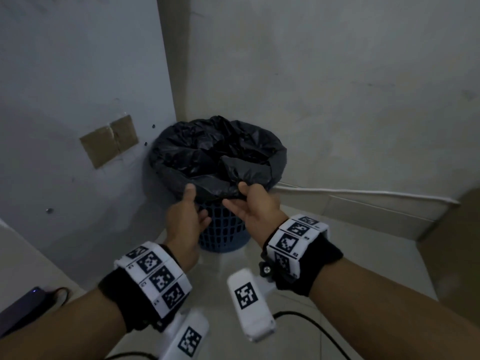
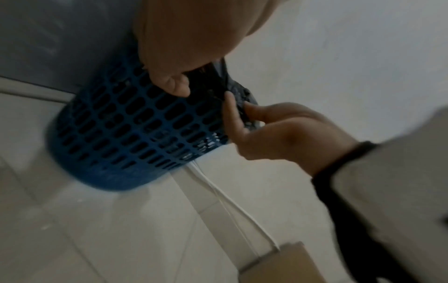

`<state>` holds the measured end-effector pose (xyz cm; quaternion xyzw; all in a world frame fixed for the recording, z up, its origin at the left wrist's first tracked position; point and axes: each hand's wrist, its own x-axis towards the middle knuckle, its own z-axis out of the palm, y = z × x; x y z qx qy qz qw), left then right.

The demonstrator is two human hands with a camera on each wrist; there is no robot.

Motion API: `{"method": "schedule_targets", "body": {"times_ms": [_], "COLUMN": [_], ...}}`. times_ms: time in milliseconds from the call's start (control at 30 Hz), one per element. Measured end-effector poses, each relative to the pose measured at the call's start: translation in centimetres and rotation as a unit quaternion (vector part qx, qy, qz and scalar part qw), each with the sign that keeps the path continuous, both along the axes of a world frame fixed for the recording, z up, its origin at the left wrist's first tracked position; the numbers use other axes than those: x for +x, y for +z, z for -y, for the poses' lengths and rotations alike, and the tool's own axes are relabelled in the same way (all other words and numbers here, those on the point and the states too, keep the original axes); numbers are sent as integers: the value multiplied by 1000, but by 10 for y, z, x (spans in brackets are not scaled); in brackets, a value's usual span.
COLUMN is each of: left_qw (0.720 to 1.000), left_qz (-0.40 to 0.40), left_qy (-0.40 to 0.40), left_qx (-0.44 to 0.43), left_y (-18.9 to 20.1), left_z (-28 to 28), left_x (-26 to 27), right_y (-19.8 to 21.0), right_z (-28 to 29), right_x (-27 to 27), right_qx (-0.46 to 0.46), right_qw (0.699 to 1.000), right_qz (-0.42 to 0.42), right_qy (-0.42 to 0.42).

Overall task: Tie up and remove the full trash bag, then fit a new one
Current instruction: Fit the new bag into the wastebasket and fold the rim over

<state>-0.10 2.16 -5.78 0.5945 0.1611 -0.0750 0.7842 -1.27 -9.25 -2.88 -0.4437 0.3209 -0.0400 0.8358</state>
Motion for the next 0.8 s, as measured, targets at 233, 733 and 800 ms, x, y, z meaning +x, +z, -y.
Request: {"method": "schedule_targets", "body": {"times_ms": [233, 733, 800], "left_qw": [995, 994, 994], "left_qz": [-71, -82, -82], "left_qy": [-34, -33, -30], "left_qx": [-58, -69, -72], "left_y": [24, 23, 21], "left_z": [5, -6, -8], "left_x": [12, 43, 46], "right_y": [-1, -11, -13], "right_z": [-10, -9, -3], "right_x": [-4, -18, -23], "right_qx": [-18, -56, -37], "right_qw": [999, 992, 996], "right_qz": [-21, -10, -14], "right_qy": [29, 109, 84]}}
